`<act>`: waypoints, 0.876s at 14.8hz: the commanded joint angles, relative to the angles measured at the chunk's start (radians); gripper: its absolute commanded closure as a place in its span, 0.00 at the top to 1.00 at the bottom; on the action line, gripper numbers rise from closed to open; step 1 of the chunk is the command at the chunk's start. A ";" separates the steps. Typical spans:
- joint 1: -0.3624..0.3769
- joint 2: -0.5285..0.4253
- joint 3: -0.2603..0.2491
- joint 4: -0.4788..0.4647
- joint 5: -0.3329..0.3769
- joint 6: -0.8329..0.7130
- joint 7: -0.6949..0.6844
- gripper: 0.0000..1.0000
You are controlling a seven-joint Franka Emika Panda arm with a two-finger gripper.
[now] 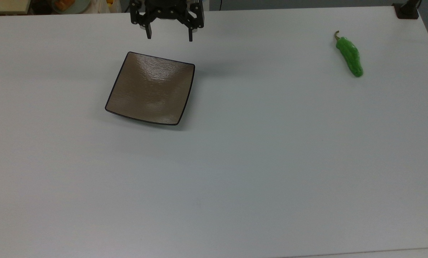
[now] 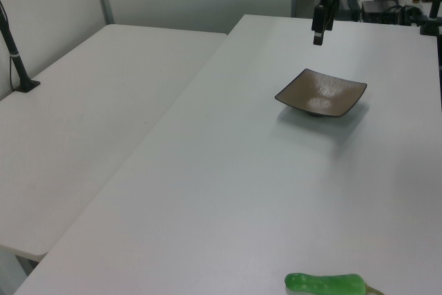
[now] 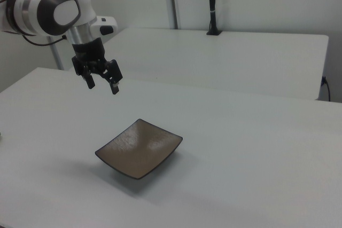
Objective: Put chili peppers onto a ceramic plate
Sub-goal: 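Move the open gripper across the table toward the green chili pepper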
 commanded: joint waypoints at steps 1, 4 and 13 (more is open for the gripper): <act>0.018 -0.036 0.010 -0.030 0.038 -0.001 0.005 1.00; 0.027 -0.031 0.010 -0.028 0.040 -0.001 0.008 1.00; 0.045 -0.027 0.053 -0.028 0.043 0.000 0.008 1.00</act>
